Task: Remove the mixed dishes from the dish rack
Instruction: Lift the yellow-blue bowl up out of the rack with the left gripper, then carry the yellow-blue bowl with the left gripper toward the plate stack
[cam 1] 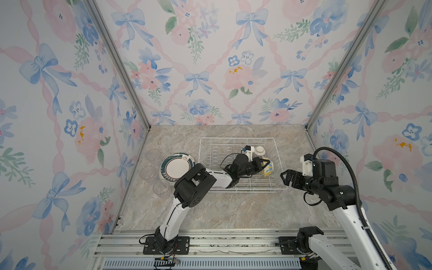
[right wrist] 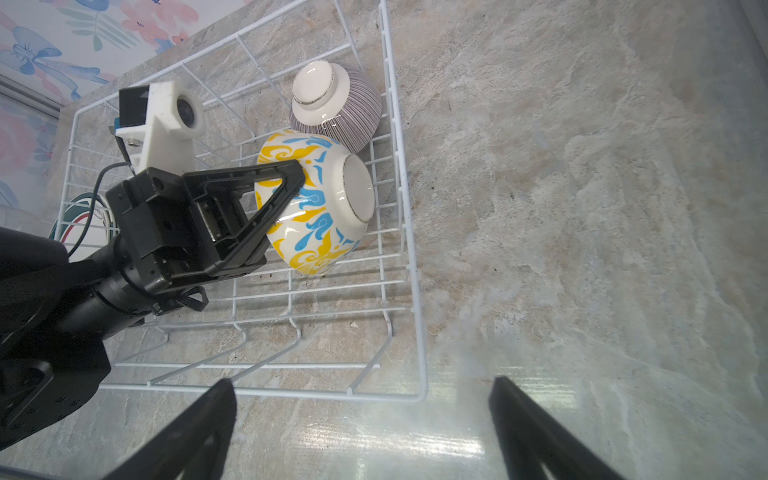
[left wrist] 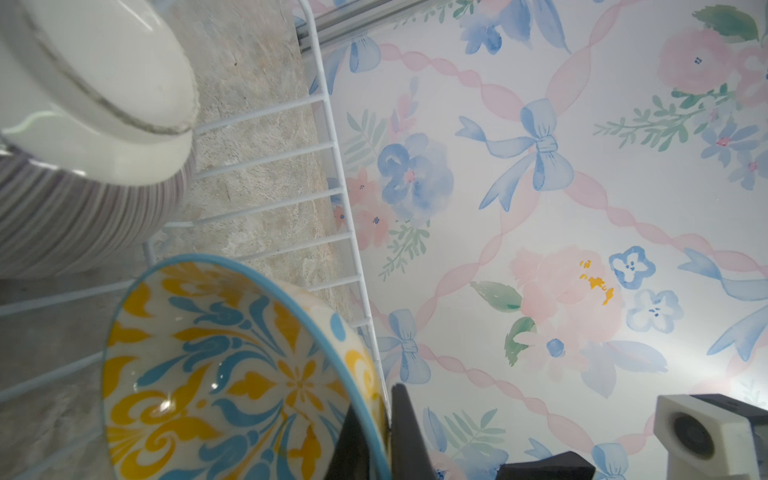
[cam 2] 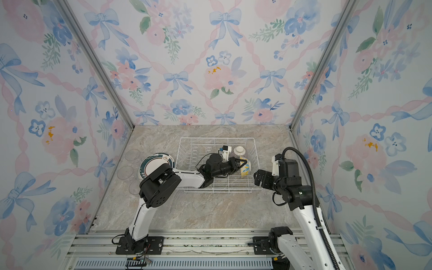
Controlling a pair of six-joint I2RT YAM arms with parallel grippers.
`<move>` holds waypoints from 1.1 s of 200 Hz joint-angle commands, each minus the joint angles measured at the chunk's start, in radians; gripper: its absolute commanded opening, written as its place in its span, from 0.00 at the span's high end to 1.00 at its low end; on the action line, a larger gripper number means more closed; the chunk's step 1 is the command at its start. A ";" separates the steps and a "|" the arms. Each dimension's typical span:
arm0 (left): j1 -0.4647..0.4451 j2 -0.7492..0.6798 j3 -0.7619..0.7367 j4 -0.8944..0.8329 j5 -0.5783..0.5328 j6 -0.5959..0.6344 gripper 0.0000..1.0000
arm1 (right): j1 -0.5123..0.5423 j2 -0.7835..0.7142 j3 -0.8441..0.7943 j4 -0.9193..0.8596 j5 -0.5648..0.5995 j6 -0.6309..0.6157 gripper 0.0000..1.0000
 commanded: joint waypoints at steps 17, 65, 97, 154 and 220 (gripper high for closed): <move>0.009 -0.070 0.024 -0.152 -0.026 0.138 1.00 | -0.011 -0.021 -0.007 -0.016 0.013 0.001 0.03; 0.008 -0.166 0.069 -0.352 -0.059 0.287 1.00 | -0.010 -0.048 0.006 -0.015 0.001 0.027 0.03; 0.006 -0.283 0.069 -0.522 -0.146 0.416 1.00 | -0.010 -0.040 0.011 0.007 -0.016 0.046 0.03; 0.006 -0.465 0.131 -0.933 -0.342 0.609 1.00 | -0.009 -0.005 0.016 0.075 -0.060 0.082 0.03; 0.136 -0.750 -0.021 -1.148 -0.492 0.631 1.00 | 0.017 0.065 0.004 0.190 -0.106 0.132 0.03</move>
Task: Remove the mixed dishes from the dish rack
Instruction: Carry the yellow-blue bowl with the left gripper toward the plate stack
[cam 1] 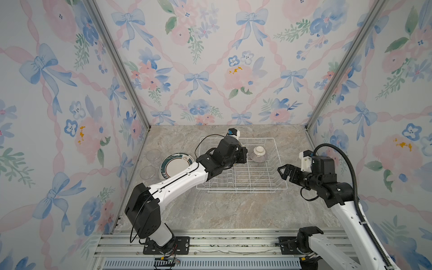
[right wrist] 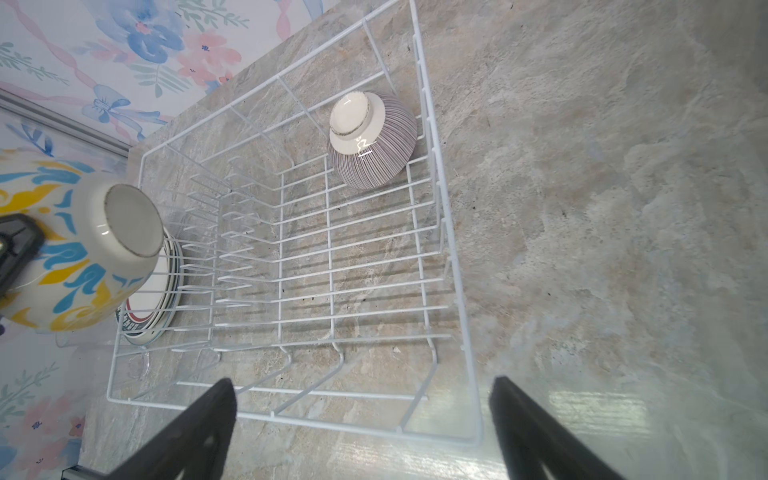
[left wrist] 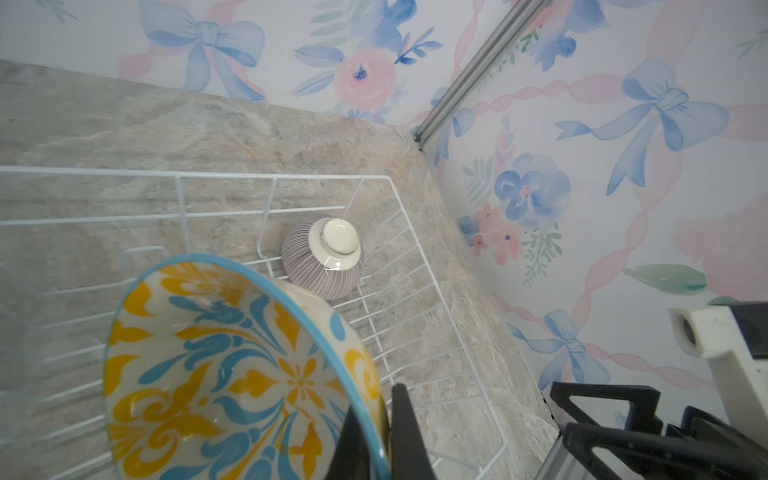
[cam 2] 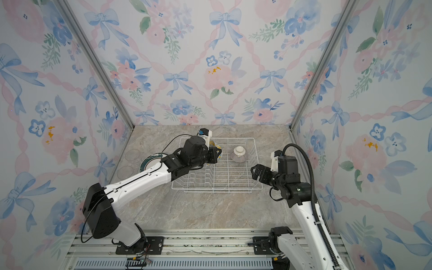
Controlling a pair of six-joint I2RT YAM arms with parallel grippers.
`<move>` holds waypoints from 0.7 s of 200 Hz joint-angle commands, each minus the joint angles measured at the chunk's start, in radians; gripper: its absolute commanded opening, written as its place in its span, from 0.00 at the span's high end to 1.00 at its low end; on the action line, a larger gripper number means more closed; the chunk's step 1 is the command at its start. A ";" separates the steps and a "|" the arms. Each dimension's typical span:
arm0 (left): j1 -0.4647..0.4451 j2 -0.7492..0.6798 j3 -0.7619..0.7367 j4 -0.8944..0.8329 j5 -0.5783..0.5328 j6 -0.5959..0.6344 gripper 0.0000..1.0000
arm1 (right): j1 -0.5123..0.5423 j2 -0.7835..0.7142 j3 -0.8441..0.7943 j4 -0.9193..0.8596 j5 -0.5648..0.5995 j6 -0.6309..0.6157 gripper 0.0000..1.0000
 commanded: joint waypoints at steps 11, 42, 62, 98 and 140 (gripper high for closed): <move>0.115 -0.135 -0.070 -0.135 -0.115 0.041 1.00 | 0.019 0.027 0.005 0.074 -0.022 0.024 0.03; 0.231 -0.180 -0.091 -0.181 -0.149 0.068 1.00 | 0.027 0.054 0.017 0.093 -0.032 0.017 0.03; 0.307 -0.151 -0.066 -0.214 -0.161 0.090 1.00 | 0.029 0.065 0.027 0.098 -0.037 0.008 0.03; 0.444 -0.066 -0.029 -0.221 -0.134 0.129 1.00 | 0.029 0.068 0.041 0.091 -0.040 -0.005 0.03; 0.541 0.133 0.109 -0.226 -0.143 0.220 1.00 | 0.029 0.085 0.044 0.088 -0.032 0.000 0.03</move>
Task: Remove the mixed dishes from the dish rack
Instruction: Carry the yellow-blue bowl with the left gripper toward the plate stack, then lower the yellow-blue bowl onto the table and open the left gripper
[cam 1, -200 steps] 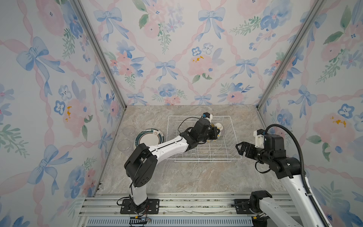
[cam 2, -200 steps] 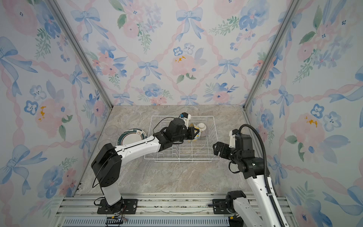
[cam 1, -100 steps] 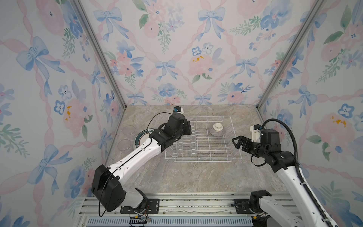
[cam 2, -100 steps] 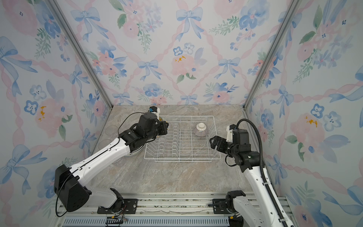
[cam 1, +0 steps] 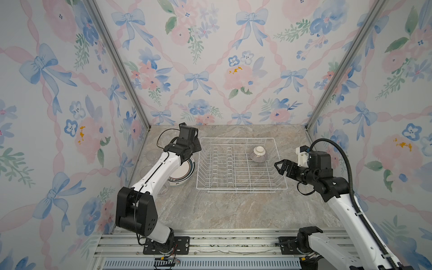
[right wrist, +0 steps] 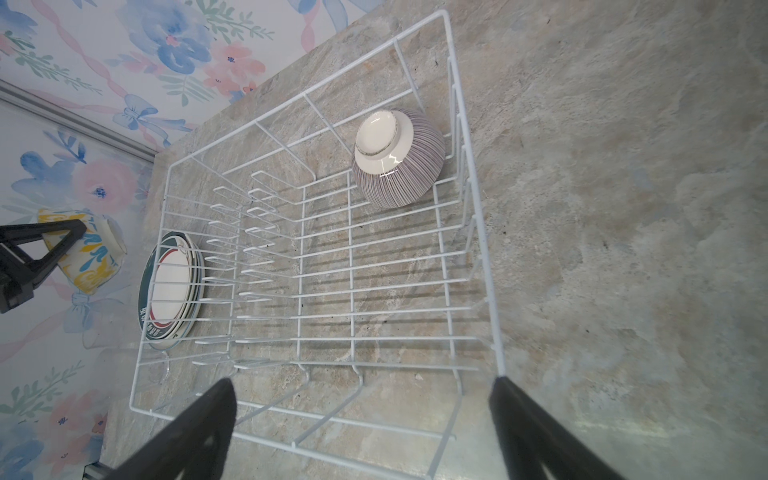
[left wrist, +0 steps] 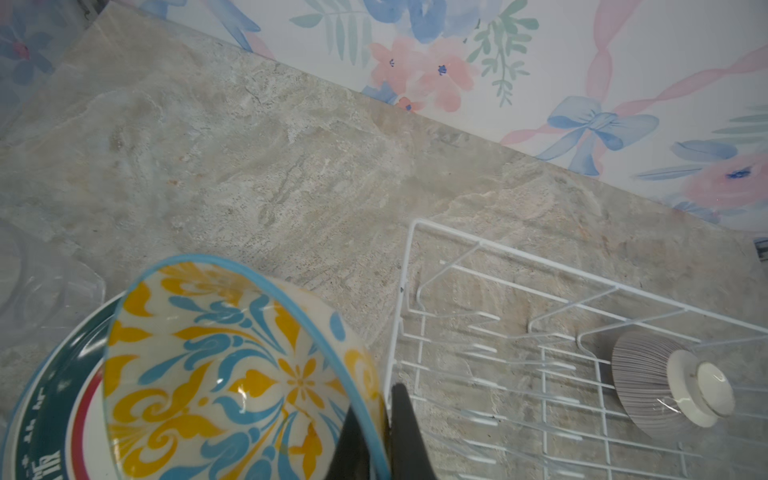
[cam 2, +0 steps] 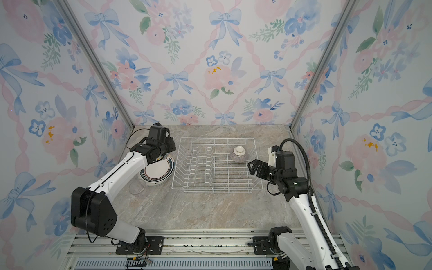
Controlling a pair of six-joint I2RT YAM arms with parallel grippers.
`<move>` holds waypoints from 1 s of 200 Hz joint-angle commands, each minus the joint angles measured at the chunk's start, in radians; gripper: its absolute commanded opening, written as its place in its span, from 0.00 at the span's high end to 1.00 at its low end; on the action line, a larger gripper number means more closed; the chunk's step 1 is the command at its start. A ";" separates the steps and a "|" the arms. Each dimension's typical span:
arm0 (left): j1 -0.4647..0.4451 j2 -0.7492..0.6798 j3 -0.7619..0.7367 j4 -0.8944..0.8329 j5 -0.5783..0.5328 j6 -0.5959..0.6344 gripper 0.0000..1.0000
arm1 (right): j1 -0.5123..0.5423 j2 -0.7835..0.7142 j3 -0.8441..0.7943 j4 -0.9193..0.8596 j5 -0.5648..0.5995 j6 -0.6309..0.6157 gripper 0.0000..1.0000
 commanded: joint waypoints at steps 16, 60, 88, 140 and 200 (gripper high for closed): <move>0.062 0.174 0.169 0.015 0.004 0.106 1.00 | 0.009 0.027 0.030 0.005 -0.001 -0.003 0.03; 0.084 0.381 0.355 -0.016 0.046 0.137 1.00 | 0.009 0.044 0.040 -0.024 0.043 -0.013 0.03; 0.085 0.460 0.414 -0.031 0.076 0.135 1.00 | 0.007 0.064 0.050 -0.035 0.050 -0.009 0.03; 0.087 0.553 0.474 -0.052 0.078 0.158 1.00 | 0.001 0.094 0.074 -0.046 0.102 -0.025 0.03; 0.088 0.627 0.526 -0.076 0.070 0.169 0.99 | -0.008 0.093 0.067 -0.057 0.120 -0.024 0.03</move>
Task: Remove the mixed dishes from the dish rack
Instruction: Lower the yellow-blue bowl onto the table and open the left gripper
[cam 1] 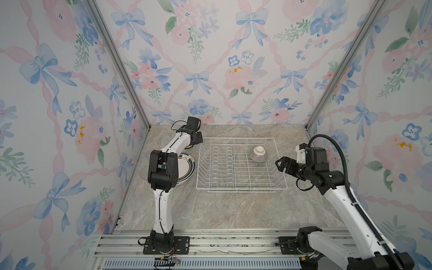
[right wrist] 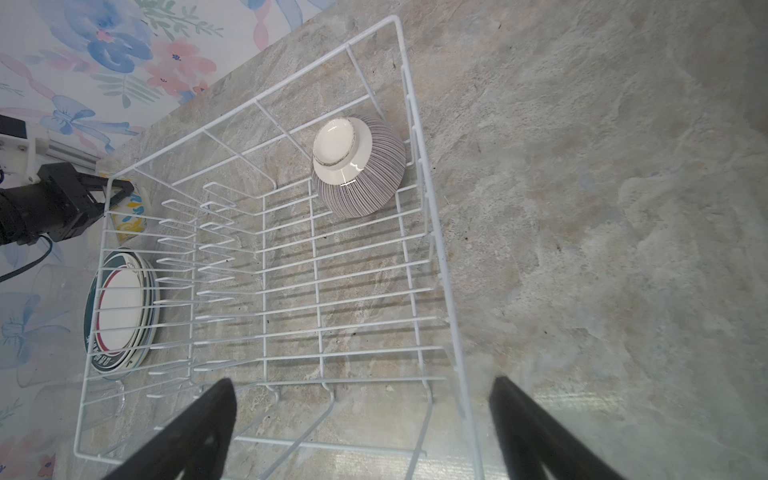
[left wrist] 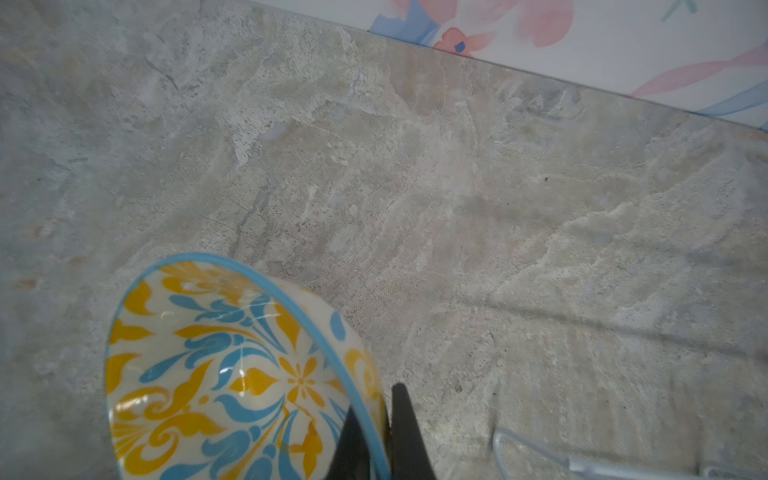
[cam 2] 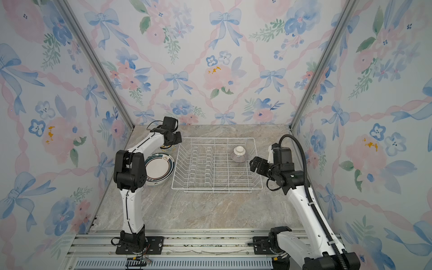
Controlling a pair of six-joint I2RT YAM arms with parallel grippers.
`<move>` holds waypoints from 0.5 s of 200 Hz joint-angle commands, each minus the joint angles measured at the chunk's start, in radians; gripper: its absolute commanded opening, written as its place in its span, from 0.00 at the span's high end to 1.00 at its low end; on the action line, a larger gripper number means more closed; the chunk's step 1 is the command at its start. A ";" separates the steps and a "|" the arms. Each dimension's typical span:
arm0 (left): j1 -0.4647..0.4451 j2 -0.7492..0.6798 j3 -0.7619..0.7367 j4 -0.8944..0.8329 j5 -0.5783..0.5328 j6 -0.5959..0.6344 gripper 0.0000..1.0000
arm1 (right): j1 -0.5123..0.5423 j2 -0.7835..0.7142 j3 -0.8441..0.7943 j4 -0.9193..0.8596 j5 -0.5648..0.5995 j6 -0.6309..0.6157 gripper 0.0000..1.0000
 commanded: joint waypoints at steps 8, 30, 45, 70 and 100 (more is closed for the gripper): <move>0.005 0.023 0.038 -0.013 -0.016 0.025 0.99 | -0.008 0.000 0.021 -0.037 0.025 -0.013 0.03; 0.008 0.033 0.047 -0.014 -0.022 0.033 0.86 | -0.013 -0.003 0.021 -0.041 0.028 -0.013 0.03; 0.011 0.040 0.053 -0.014 -0.018 0.034 0.82 | -0.017 -0.006 0.021 -0.043 0.029 -0.013 0.03; 0.013 0.042 0.062 -0.012 -0.019 0.031 0.65 | -0.024 -0.007 0.026 -0.048 0.036 -0.012 0.03; 0.013 0.034 0.078 -0.013 -0.034 0.030 0.48 | -0.025 -0.003 0.036 -0.048 0.033 -0.009 0.03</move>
